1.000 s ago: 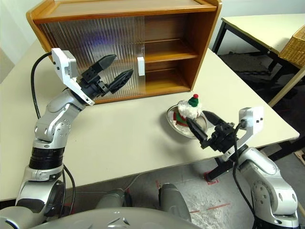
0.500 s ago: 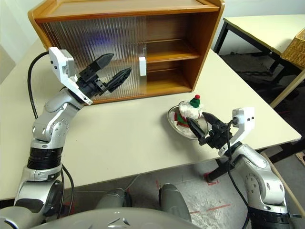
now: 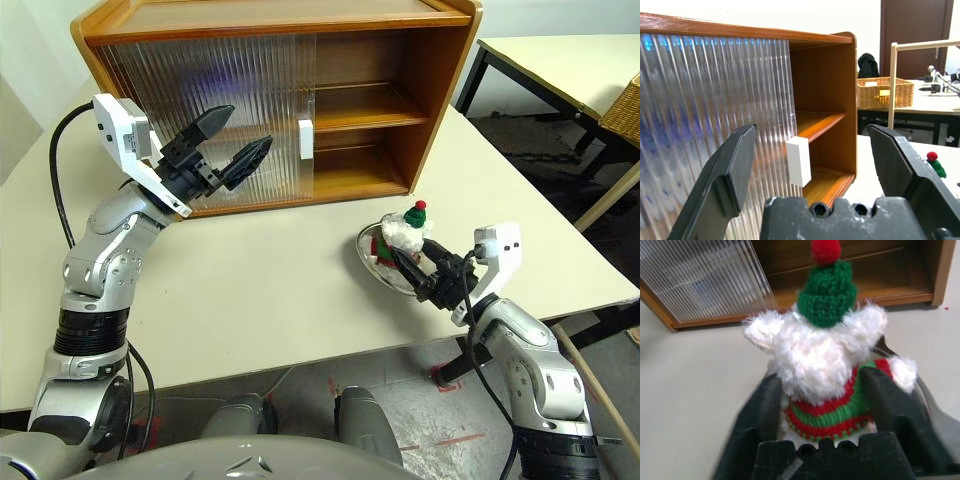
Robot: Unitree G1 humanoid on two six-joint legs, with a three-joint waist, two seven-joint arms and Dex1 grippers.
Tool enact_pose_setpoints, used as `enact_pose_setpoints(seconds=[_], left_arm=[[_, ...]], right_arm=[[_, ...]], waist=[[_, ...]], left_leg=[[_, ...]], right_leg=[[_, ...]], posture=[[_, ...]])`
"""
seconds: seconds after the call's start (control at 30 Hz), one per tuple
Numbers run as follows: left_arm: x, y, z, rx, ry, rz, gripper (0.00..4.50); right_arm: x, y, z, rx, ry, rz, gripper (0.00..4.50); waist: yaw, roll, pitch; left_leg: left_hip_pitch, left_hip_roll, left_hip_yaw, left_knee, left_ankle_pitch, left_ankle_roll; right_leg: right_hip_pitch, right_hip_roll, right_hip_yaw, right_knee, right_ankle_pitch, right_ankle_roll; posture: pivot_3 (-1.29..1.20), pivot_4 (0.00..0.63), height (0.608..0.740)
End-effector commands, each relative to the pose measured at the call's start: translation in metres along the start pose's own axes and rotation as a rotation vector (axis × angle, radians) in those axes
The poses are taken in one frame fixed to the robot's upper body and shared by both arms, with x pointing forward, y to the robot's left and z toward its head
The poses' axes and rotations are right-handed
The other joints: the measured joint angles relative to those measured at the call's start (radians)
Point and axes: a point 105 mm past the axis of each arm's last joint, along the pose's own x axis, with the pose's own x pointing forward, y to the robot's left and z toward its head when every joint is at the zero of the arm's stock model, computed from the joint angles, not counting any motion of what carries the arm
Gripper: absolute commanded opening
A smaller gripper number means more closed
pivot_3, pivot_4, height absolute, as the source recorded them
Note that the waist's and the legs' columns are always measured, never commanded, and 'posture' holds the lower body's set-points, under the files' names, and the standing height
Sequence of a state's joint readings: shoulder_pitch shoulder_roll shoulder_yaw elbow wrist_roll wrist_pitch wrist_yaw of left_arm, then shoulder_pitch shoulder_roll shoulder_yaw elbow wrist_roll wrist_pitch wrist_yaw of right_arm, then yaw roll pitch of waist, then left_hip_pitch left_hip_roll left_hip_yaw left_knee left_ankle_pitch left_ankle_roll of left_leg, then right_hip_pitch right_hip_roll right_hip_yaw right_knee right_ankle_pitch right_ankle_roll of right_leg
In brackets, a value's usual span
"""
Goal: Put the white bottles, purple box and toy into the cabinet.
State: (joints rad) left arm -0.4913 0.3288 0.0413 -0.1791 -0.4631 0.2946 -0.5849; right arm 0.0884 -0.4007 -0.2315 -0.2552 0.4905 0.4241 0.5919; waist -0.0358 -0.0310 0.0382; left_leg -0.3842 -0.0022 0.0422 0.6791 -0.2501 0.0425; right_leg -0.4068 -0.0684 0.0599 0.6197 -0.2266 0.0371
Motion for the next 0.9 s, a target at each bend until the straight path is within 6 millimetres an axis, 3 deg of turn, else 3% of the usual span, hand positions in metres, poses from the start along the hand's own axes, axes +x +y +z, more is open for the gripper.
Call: enact_pose_setpoints(seconds=[0.03,0.17,0.23,0.33,0.57,0.7,0.9], left_arm=[[-0.001,0.002,0.003,0.019,0.003,0.012,4.50],[0.000,0.002,0.001,0.014,0.003,0.009,4.50],[0.002,0.001,0.000,0.008,0.000,0.003,4.50],[0.005,0.000,-0.002,0.002,-0.005,-0.006,4.50],[0.009,-0.002,-0.004,-0.008,-0.016,-0.018,4.50],[0.009,-0.002,-0.004,-0.007,-0.020,-0.019,4.50],[0.008,-0.001,-0.003,-0.001,-0.025,-0.010,4.50]], right_arm=[[0.002,0.001,-0.001,-0.002,0.007,0.015,1.98],[0.002,0.003,0.007,-0.016,-0.012,0.035,0.53],[0.003,0.005,0.017,-0.045,-0.030,0.046,0.11],[0.004,0.006,0.034,-0.071,-0.063,0.057,0.10],[0.019,-0.001,0.115,-0.172,-0.208,0.092,0.10],[0.035,-0.004,0.146,-0.217,-0.259,0.114,0.10],[0.065,-0.010,0.167,-0.249,-0.282,0.129,0.10]], waist=[[0.000,0.000,0.000],[-0.001,0.000,0.000],[-0.002,0.000,0.000],[-0.003,0.000,0.000],[-0.007,0.000,0.000],[-0.007,-0.001,0.000],[-0.004,-0.001,0.000]], left_leg=[[0.000,0.000,0.000,0.000,0.000,0.000],[0.000,0.000,0.000,0.000,0.000,0.000],[0.000,0.000,0.000,0.000,0.000,0.000],[0.000,0.000,0.000,0.000,0.000,0.000],[0.000,0.000,0.001,0.001,0.000,0.001],[0.000,0.000,0.000,0.001,0.001,0.002],[-0.001,0.000,0.000,0.000,0.003,0.005]], right_leg=[[0.000,0.000,0.000,0.000,0.000,0.000],[0.000,0.000,0.000,0.000,0.000,0.001],[0.000,0.000,0.000,0.000,0.001,0.001],[0.000,0.000,0.000,0.000,0.001,0.001],[0.000,0.000,0.001,0.000,0.002,0.002],[0.000,0.001,0.000,0.000,0.002,0.003],[0.000,0.001,0.000,-0.001,0.002,0.002]], posture=[[-0.02,0.000,0.740],[-0.04,0.000,0.740],[-0.05,0.000,0.740],[-0.06,0.000,0.740],[-0.07,0.000,0.740],[-0.06,0.000,0.740],[-0.04,0.000,0.740]])
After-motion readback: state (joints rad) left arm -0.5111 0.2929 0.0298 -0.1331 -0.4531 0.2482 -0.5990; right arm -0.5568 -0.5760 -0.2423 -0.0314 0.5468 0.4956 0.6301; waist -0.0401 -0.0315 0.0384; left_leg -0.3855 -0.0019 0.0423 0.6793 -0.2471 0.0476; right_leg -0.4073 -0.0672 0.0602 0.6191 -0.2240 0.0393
